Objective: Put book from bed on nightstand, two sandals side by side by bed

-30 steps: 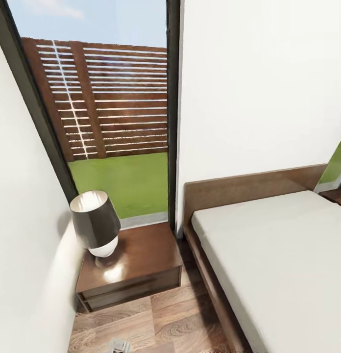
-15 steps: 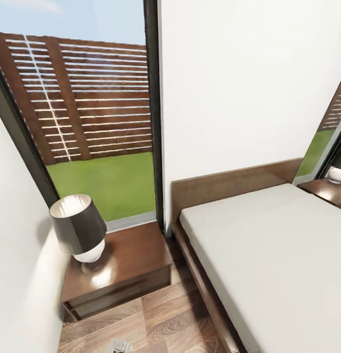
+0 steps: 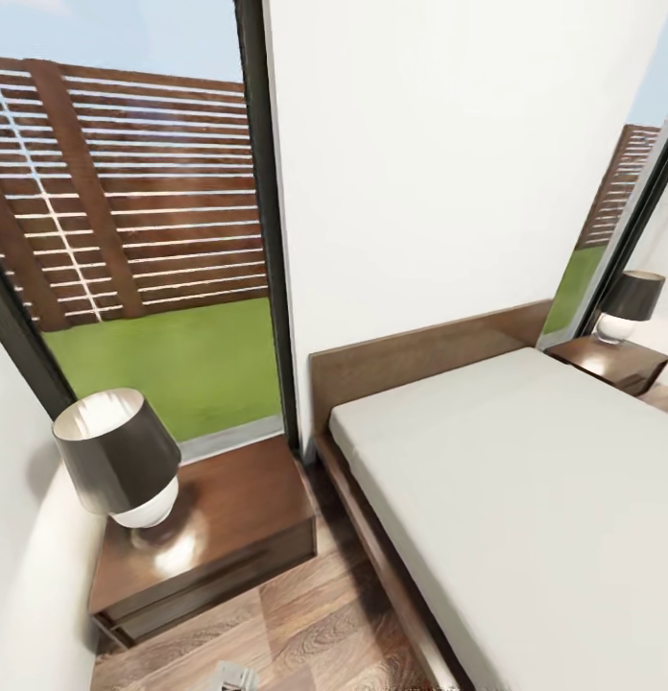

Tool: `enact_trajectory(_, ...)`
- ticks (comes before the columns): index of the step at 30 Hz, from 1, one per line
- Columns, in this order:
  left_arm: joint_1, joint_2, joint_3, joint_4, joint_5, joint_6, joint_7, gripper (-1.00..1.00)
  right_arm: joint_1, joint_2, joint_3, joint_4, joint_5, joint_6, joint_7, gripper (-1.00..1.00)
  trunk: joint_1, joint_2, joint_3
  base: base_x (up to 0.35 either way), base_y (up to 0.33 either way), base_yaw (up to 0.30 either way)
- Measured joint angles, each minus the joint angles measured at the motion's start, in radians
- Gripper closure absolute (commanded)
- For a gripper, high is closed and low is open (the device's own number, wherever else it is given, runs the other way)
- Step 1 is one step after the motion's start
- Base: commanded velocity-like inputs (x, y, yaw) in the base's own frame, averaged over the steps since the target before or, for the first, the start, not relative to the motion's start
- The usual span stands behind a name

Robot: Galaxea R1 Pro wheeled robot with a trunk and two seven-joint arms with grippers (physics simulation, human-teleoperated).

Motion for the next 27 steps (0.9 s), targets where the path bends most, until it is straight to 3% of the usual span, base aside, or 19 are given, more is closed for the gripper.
enact_trajectory(27,0.0,0.0,0.0,0.0,0.0,0.0,0.0,-1.0,0.0,0.0,0.0,0.0,-0.002,0.0,0.0,-1.0,0.0,0.0,-0.012,0.0,0.0,-0.205)
